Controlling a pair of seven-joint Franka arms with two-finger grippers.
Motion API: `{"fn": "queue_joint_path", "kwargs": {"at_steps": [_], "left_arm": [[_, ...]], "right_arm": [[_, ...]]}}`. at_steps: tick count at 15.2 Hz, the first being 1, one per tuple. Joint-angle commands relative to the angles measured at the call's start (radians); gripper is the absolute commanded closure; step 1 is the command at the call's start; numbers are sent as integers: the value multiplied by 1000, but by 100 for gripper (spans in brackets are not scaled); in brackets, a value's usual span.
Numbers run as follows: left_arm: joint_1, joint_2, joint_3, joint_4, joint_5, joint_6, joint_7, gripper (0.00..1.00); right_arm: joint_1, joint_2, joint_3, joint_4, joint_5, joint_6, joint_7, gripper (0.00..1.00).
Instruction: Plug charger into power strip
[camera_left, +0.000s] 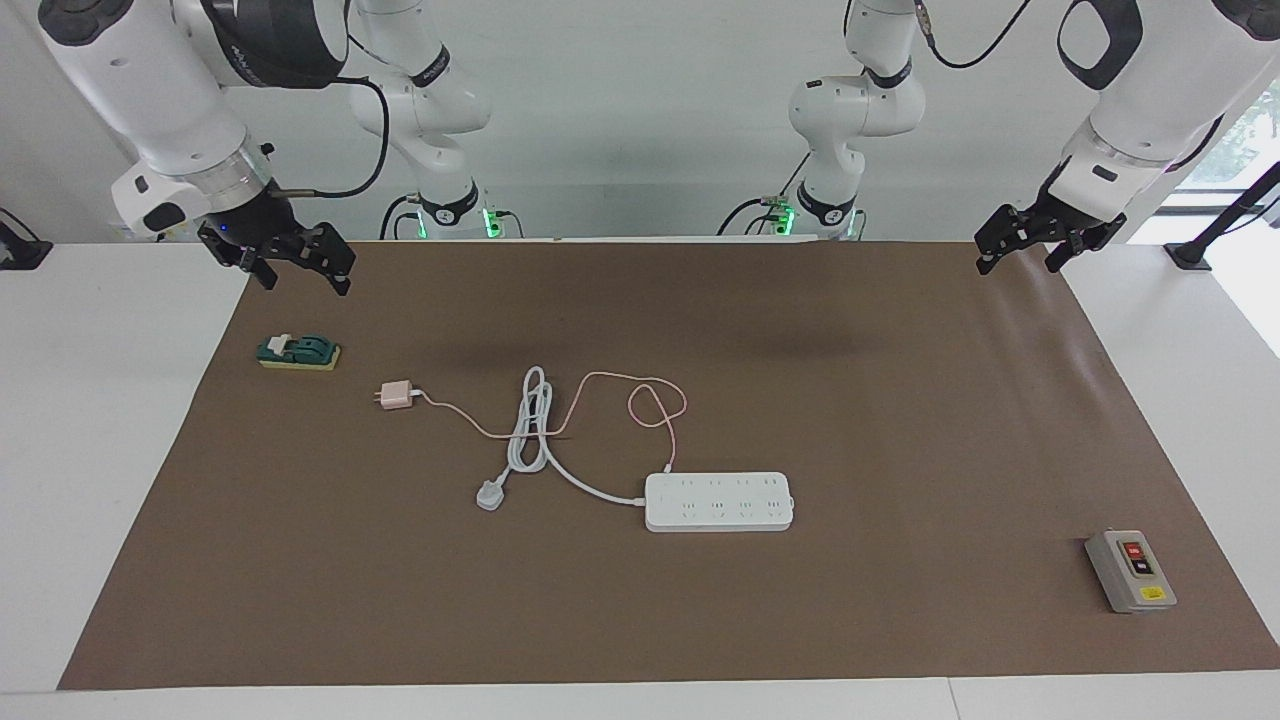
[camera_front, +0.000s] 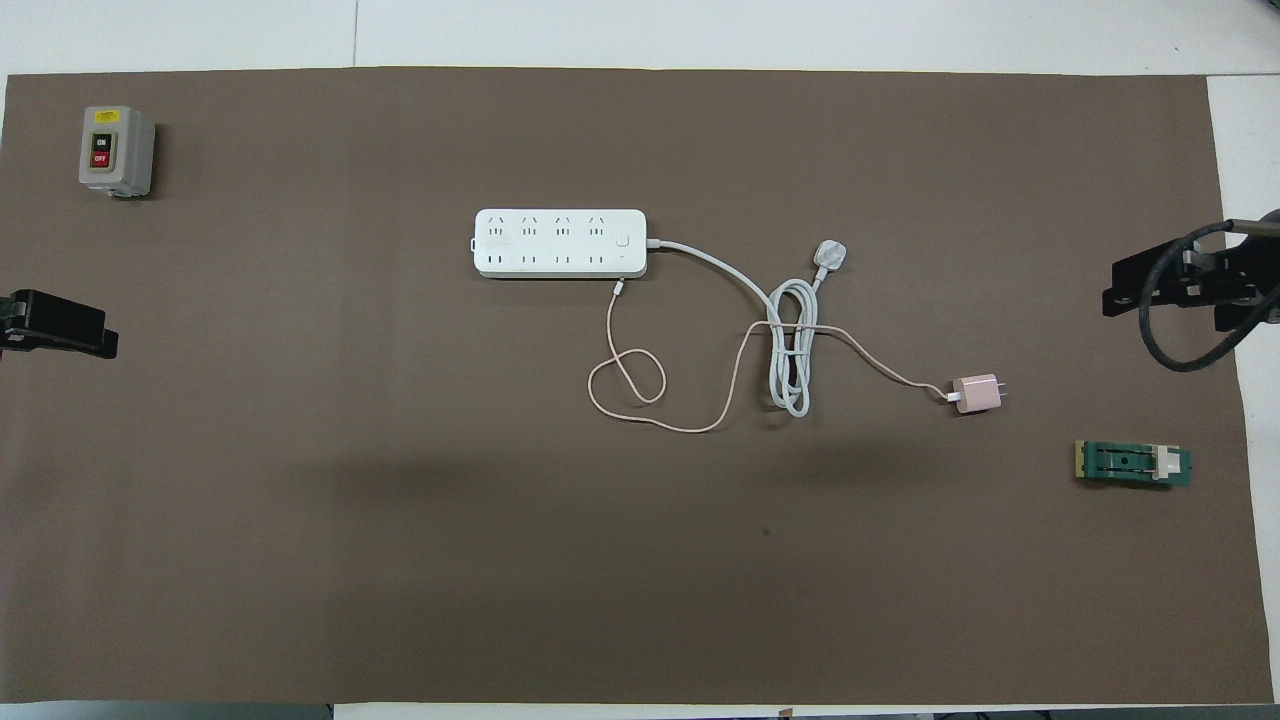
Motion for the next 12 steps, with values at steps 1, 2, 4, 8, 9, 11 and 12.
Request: {"fn": "queue_joint_path", "kwargs": {"at_steps": [1, 2, 4, 8, 9, 11, 12], "left_arm": [[-2, -15, 2, -19, 17, -3, 1, 0], [-2, -15, 2, -19, 17, -3, 1, 0], [-2, -15, 2, -19, 17, -3, 0, 0], [10, -17, 17, -12, 17, -4, 1, 0], [15, -19, 15, -12, 17, -10, 0, 0], [9, -28, 12, -7, 17, -41, 9, 0], [3, -34, 8, -9, 17, -41, 15, 0]], "right_arm": [[-3, -13, 3, -28, 16, 13, 36, 0], [-1, -13, 3, -33, 17, 11, 97, 0], [-3, -12, 3, -44, 60, 3, 264, 0], [-27, 11, 0, -90, 191, 10, 564, 0], [-46, 29, -1, -91, 236, 10, 641, 0], [-55, 62, -1, -91, 255, 10, 697, 0], [-58, 75, -1, -91, 265, 13, 700, 0]]}}
